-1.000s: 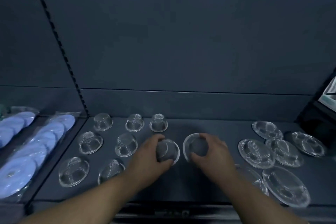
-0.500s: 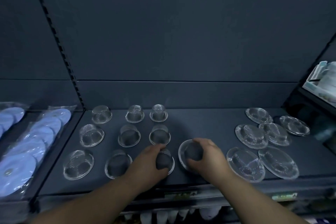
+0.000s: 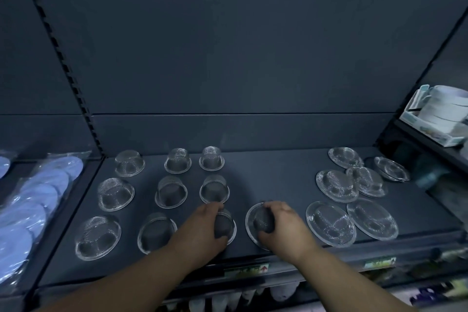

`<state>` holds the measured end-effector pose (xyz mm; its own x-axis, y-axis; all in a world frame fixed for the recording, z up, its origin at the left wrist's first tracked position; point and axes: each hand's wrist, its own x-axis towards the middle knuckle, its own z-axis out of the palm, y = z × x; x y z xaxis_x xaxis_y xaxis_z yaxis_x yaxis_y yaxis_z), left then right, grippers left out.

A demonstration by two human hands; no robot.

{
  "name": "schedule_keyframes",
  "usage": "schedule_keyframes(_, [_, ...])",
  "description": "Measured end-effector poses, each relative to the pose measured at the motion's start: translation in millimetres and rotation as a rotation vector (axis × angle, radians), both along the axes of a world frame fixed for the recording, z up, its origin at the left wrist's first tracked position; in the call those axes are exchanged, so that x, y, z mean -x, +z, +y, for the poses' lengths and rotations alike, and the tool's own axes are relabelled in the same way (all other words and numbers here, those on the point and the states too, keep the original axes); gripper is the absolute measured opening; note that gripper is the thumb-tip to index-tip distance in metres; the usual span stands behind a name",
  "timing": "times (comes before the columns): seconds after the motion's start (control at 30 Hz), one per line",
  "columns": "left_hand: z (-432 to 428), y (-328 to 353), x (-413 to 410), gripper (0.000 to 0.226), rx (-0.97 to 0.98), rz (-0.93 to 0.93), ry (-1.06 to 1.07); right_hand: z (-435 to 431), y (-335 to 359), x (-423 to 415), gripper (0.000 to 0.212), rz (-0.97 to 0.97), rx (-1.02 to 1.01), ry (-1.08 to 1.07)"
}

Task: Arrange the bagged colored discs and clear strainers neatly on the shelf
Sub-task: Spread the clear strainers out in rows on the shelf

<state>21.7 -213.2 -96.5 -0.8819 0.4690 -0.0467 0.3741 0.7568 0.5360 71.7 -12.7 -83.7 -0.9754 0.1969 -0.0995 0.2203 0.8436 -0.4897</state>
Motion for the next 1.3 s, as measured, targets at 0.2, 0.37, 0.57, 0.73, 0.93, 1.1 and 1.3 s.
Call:
schedule_keyframes(0.2, [4.5, 7.6, -5.0, 0.077, 0.028, 0.074, -0.017, 7.4, 2.6, -19.7, 0.072, 0.047, 0.094, -0.032])
schedule_keyframes(0.37, [35.7, 27.7, -9.9, 0.072, -0.044, 0.187, -0.098, 29.9, 12.7, -34.6, 0.054, 0.247, 0.104, -0.11])
schedule_keyframes(0.57, [102.8, 35.6, -21.6, 0.068, -0.091, 0.176, -0.177, 95.3, 24.2, -52.0, 0.042, 0.331, 0.098, -0.206])
schedule_keyframes(0.73, [166.8, 30.0, -33.3, 0.071, -0.087, 0.128, -0.206, 163.9, 19.3, -67.9, 0.047, 0.273, 0.044, -0.274])
schedule_keyframes(0.93, [220.2, 17.4, -42.1, 0.08, -0.014, 0.068, -0.204, 218.2, 7.3, -69.6, 0.058, 0.168, -0.005, -0.219])
schedule_keyframes(1.1, [238.1, 9.8, -45.7, 0.079, 0.011, 0.001, -0.175, 244.5, -2.3, -63.9, 0.065, 0.11, -0.022, -0.089])
schedule_keyframes(1.3, [248.1, 3.2, -49.4, 0.073, 0.011, 0.023, -0.1, 260.4, -9.2, -52.9, 0.065, 0.084, 0.008, -0.005])
